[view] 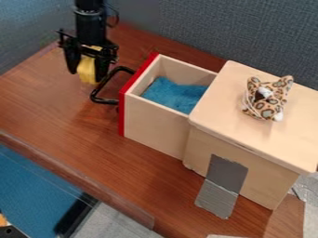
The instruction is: Move the yellow bell pepper in front of the drawer
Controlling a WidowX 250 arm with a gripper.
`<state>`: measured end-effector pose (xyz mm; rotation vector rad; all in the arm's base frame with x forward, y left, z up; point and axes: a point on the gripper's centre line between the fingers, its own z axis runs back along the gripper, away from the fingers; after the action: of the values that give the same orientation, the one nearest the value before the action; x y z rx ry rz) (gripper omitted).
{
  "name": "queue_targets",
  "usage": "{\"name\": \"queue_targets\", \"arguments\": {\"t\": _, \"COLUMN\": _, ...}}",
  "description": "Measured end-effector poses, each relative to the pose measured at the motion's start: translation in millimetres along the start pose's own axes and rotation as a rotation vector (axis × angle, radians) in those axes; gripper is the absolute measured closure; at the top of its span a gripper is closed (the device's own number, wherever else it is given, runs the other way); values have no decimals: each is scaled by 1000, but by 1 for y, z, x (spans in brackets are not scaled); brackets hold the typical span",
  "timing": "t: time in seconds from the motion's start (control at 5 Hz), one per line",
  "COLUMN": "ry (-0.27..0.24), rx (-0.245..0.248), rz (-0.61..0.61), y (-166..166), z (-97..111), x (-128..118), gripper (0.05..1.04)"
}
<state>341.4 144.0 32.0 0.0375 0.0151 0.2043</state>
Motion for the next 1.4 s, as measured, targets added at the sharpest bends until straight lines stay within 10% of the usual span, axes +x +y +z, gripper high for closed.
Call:
{"name": "queue_targets", "arguments": {"t": 0.6, "ry": 51, "rx": 35, "rz": 27, "y": 15, "z": -15, "x": 9, "gripper": 287}}
{"name": "queue_targets", "arguments": {"t": 0.8, "ry": 75, "rx": 51, "rz": 31, "y": 19, "z": -17, "x": 5, "gripper": 83}}
{"name": "queue_targets", "arguments": {"t": 1.4, "ry": -54, "rx": 17, "rz": 31, "y": 20, "z": 21, "x": 6, "gripper": 83}}
